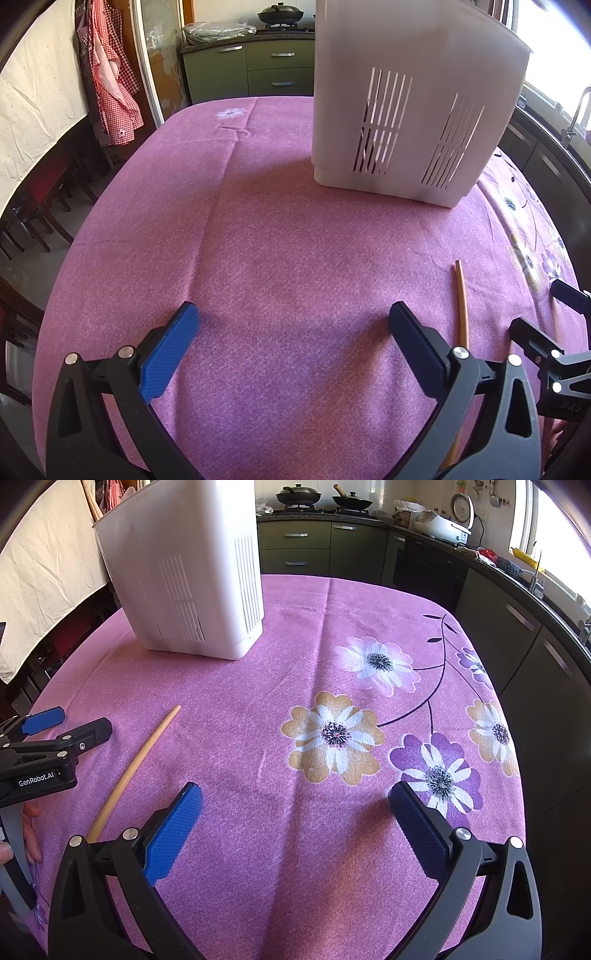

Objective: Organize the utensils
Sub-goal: 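Move the open right gripper toward the wooden chopstick lying on the table, then close the right gripper around the wooden chopstick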

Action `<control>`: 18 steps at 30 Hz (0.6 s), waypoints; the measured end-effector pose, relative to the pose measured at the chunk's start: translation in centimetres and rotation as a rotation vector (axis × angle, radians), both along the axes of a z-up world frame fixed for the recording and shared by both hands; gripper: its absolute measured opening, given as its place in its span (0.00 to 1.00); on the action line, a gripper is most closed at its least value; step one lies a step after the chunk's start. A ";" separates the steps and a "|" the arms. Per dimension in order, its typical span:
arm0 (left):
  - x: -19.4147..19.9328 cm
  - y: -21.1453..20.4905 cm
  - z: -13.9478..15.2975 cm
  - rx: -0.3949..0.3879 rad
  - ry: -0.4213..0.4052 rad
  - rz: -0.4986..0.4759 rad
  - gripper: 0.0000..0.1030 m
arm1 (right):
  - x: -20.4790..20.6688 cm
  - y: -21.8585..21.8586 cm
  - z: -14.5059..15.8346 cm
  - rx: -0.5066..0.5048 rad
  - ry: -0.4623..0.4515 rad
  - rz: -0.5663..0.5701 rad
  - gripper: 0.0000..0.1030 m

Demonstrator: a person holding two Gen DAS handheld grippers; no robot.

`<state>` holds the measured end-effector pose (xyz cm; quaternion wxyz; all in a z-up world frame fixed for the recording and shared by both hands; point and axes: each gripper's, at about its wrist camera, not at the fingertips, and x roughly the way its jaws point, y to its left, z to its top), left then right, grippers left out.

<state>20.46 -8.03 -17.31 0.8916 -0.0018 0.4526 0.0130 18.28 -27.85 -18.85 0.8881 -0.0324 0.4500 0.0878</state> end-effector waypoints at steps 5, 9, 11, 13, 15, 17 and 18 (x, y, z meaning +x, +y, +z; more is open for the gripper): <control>-0.6 -0.1 -0.1 -0.001 -0.001 -0.048 0.95 | 0.0 0.0 0.0 0.000 0.001 0.000 0.97; -1.2 0.3 0.1 0.012 -0.011 -0.032 0.95 | 0.1 0.1 0.1 0.001 0.006 -0.004 0.97; -1.9 0.6 0.7 0.033 -0.038 -0.043 0.95 | -0.1 -0.1 0.4 0.005 0.055 -0.031 0.96; -2.8 1.1 1.9 0.028 -0.069 -0.050 0.95 | -1.0 0.0 1.7 0.061 0.086 -0.060 0.96; -4.0 1.9 4.0 0.020 -0.110 -0.065 0.95 | -2.3 1.3 3.6 0.103 0.105 -0.040 0.96; -5.4 3.0 7.2 0.015 -0.174 -0.075 0.95 | -3.1 3.4 5.1 0.109 0.145 -0.011 0.96; -6.2 3.6 8.9 0.014 -0.213 -0.078 0.95 | -3.3 4.4 5.7 0.126 0.157 0.002 0.96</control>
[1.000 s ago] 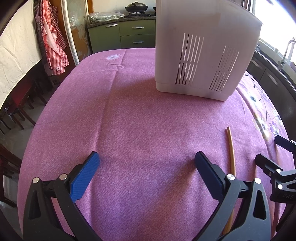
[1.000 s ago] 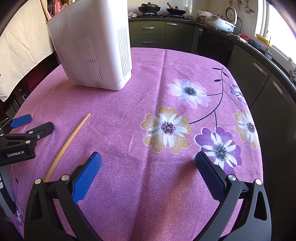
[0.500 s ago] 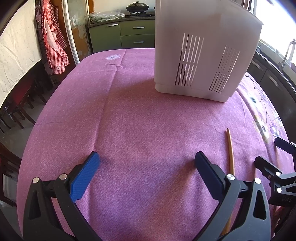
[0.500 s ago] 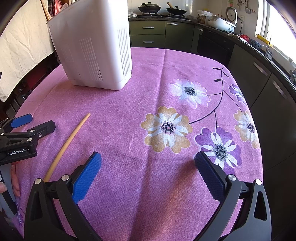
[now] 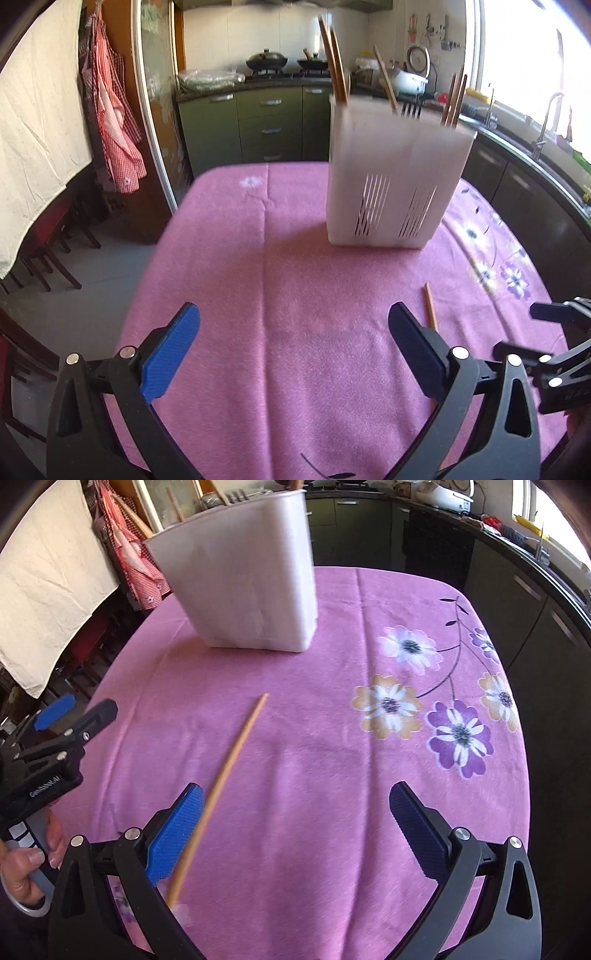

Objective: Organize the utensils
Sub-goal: 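Close the right gripper around the wooden chopstick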

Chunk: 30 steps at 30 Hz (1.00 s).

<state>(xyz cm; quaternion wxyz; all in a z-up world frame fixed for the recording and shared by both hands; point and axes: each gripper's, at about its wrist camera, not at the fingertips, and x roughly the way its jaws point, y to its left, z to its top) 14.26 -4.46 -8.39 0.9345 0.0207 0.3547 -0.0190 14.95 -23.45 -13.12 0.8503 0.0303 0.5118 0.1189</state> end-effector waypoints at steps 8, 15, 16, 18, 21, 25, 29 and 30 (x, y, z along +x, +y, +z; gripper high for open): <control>-4.6 3.9 9.8 -0.033 -0.215 0.009 0.95 | 3.1 6.3 -1.1 -0.054 0.133 0.005 0.86; -5.2 4.3 9.4 -0.042 -0.199 -0.005 0.95 | 4.8 7.4 -2.8 -0.114 0.227 -0.015 0.61; -5.1 4.3 9.2 -0.044 -0.189 -0.009 0.95 | 4.9 7.6 -3.2 -0.116 0.239 -0.011 0.55; -5.0 4.3 8.7 -0.048 -0.172 -0.018 0.95 | 5.1 8.1 -3.7 -0.113 0.257 -0.005 0.51; -5.0 4.1 8.5 -0.044 -0.168 -0.020 0.95 | 5.4 8.8 -3.7 -0.140 0.250 0.004 0.41; -5.0 3.9 8.4 -0.042 -0.164 -0.025 0.95 | 6.2 8.4 -3.9 -0.158 0.250 0.001 0.10; -4.8 3.8 8.5 -0.039 -0.162 -0.027 0.95 | 5.8 8.0 -3.8 -0.145 0.234 0.030 0.07; -4.8 3.9 8.5 -0.039 -0.161 -0.026 0.95 | 5.4 7.6 -3.5 -0.118 0.220 0.039 0.07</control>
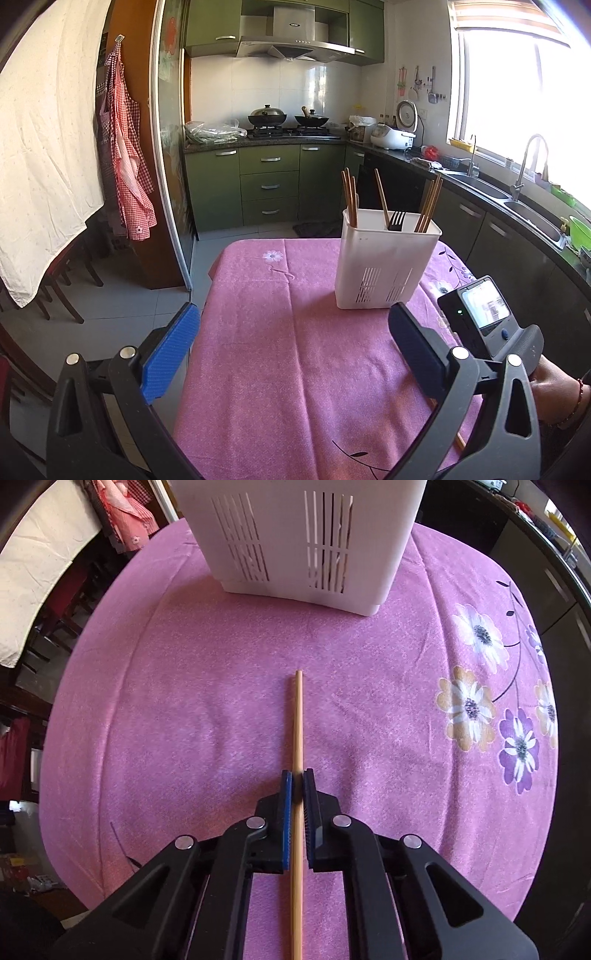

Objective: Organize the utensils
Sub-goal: 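Close the right gripper around the wooden chopstick, then lift the chopstick and lower it into the white caddy with the right gripper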

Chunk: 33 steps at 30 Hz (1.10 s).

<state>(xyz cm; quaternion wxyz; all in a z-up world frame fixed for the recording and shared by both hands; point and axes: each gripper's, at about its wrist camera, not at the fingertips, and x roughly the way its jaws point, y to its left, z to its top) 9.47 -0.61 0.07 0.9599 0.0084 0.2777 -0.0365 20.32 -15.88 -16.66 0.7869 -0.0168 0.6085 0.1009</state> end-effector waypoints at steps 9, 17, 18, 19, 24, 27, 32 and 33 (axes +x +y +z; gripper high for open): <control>0.5 1.2 0.8 0.000 -0.017 0.044 0.95 | -6.1 -2.8 14.9 0.204 -0.514 0.052 0.07; 0.5 1.5 1.3 0.012 -0.026 0.068 0.95 | -5.1 -5.7 25.3 0.338 -0.727 0.040 0.07; 0.5 1.5 1.3 0.014 -0.026 0.068 0.95 | -4.5 -5.7 26.1 0.345 -0.741 0.039 0.07; 0.5 1.5 1.4 0.017 -0.027 0.069 0.95 | -4.1 -5.9 27.0 0.352 -0.752 0.037 0.07; 0.5 1.6 1.5 0.021 -0.029 0.073 0.95 | -1.9 -6.5 30.5 0.338 -0.809 0.009 0.07; 0.5 1.5 1.5 0.024 -0.033 0.074 0.95 | 0.0 -7.1 31.5 0.317 -0.829 -0.020 0.07; 0.6 1.3 1.5 0.024 -0.032 0.067 0.95 | 2.9 -7.8 30.1 0.252 -0.811 -0.062 0.07; 0.7 1.3 1.5 0.023 -0.032 0.065 0.95 | 3.5 -7.9 29.5 0.243 -0.797 -0.062 0.07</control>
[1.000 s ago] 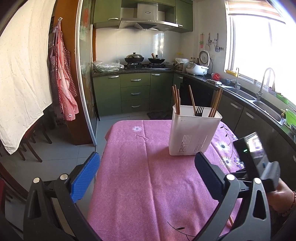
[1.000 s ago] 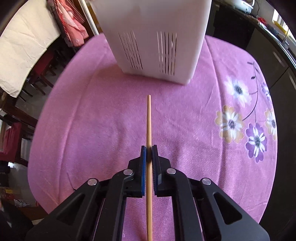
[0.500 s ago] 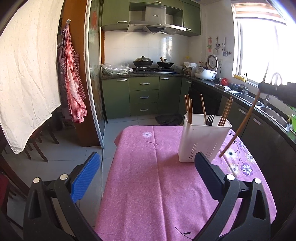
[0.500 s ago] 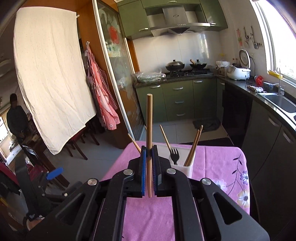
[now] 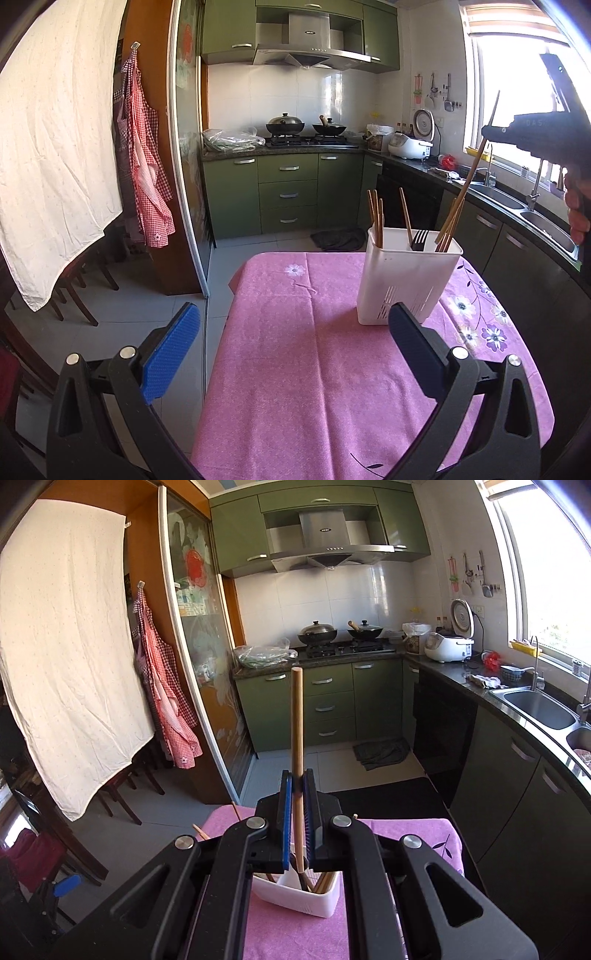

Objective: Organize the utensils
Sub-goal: 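Lift the chopstick and lower it into the white caddy with the right gripper, then open the right gripper to release the chopstick into the caddy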

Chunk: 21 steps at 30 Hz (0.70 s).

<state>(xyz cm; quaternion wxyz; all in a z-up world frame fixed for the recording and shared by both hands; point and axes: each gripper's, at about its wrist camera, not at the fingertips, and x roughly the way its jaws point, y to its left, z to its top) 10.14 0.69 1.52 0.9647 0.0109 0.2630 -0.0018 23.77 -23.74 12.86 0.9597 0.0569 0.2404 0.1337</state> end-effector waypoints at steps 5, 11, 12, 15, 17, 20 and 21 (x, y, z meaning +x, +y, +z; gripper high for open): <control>0.3 -0.5 -0.3 0.000 0.011 -0.016 0.95 | 2.0 1.1 -4.9 -0.045 0.089 0.015 0.07; 0.2 -1.2 -0.6 0.005 0.016 -0.038 0.95 | 3.8 3.0 -9.6 -0.102 0.159 0.039 0.07; 0.1 -1.3 -0.6 0.005 0.017 -0.041 0.95 | 3.8 3.3 -10.2 -0.110 0.164 0.041 0.07; 0.0 -1.6 -0.8 0.003 0.018 -0.048 0.95 | 3.0 3.6 -11.1 -0.112 0.164 0.048 0.07; -0.2 -1.8 -0.8 -0.002 0.018 -0.057 0.95 | 1.7 3.4 -11.1 -0.113 0.144 0.049 0.16; -0.5 -2.1 -1.0 -0.009 0.019 -0.072 0.95 | -1.9 2.7 -10.9 -0.130 0.094 0.041 0.27; -0.6 -2.2 -1.0 -0.014 0.018 -0.080 0.95 | -3.5 2.3 -11.0 -0.128 0.075 0.034 0.29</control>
